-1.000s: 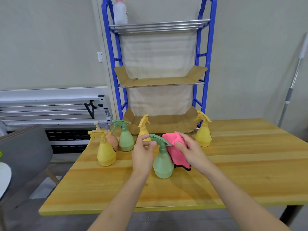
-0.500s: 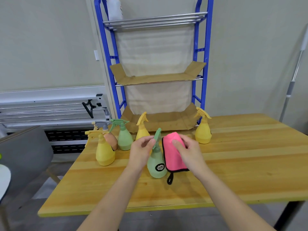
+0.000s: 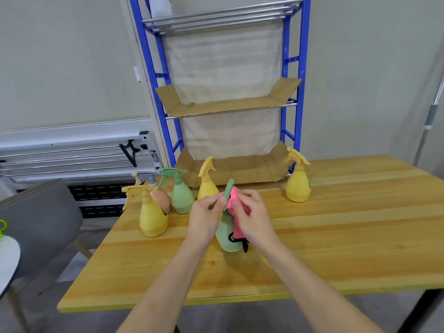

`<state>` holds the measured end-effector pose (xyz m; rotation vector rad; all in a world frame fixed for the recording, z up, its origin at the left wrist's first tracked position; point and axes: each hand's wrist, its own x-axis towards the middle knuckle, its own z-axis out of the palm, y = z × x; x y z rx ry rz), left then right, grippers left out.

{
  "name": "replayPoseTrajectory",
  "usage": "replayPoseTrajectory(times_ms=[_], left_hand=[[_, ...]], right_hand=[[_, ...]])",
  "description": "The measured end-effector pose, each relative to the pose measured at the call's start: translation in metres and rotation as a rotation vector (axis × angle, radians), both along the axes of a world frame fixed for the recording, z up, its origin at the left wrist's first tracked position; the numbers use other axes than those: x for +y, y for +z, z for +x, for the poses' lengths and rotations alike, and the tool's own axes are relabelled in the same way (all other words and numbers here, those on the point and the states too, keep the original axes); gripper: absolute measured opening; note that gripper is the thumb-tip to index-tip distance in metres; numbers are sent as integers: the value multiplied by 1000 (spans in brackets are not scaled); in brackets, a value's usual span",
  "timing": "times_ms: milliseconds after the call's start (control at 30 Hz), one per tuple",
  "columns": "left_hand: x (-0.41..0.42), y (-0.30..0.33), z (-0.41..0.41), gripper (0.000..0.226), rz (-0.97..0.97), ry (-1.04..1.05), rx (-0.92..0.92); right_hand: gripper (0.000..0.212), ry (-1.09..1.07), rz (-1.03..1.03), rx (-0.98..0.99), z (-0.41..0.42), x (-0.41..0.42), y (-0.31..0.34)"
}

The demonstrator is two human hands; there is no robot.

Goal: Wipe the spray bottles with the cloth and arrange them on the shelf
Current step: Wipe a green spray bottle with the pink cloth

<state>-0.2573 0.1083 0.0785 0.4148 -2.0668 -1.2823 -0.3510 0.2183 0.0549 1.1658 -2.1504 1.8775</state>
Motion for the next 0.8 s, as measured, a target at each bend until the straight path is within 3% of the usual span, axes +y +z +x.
replayPoseTrajectory(times_ms=[333, 533, 800], left_hand=[[4, 5, 2, 24, 55, 7, -20], [8, 5, 0, 25, 111, -4, 0], [5, 3, -5, 25, 119, 31, -9]], right_hand=[[26, 58, 34, 61, 5, 20, -6], [27, -27, -117, -152, -2, 13, 8], [24, -34, -46, 68, 7, 8, -27]])
